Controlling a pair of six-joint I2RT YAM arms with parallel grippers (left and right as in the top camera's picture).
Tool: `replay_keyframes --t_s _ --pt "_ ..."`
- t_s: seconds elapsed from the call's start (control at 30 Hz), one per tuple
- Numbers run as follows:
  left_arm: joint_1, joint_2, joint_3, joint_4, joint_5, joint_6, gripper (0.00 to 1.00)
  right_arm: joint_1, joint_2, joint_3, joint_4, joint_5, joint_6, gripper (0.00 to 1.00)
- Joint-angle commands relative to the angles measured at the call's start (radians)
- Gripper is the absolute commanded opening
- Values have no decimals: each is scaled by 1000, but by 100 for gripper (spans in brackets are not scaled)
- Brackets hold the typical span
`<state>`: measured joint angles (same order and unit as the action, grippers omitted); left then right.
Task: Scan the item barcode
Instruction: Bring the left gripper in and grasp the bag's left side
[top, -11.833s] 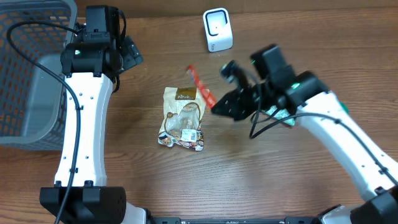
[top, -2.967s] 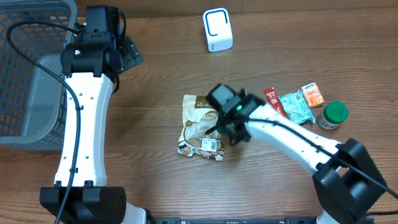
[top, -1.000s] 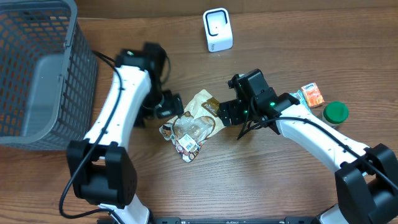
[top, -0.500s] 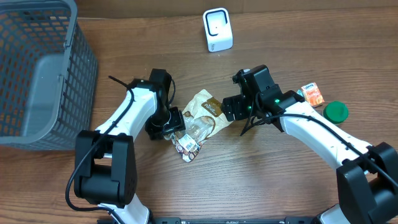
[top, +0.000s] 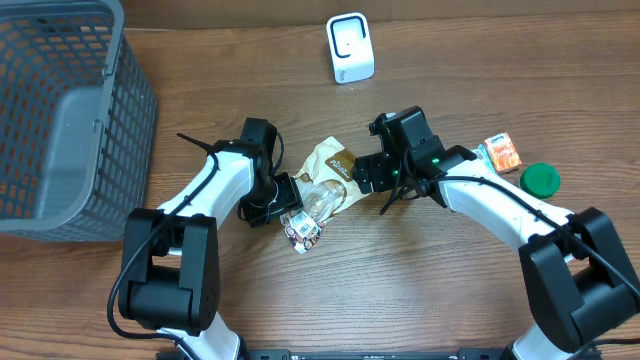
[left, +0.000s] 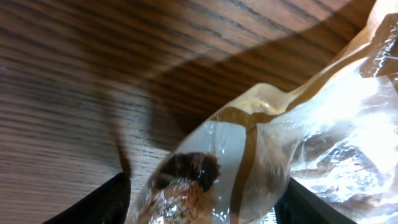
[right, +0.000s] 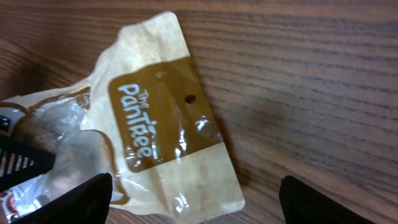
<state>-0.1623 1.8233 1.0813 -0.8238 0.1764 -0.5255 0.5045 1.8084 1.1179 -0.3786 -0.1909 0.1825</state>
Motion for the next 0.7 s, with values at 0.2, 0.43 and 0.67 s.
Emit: replay_keyframes --t_s 0.2,0.43,0.67 --pt "-4 8 -46 63 -28 -13 35 -3 5 6 8 -36 -8 88" --pt "12 7 -30 57 -17 69 4 -67 4 24 4 -201 -9 95" --pt "51 7 50 -25 96 209 4 -148 4 23 -36 -324 -9 98"
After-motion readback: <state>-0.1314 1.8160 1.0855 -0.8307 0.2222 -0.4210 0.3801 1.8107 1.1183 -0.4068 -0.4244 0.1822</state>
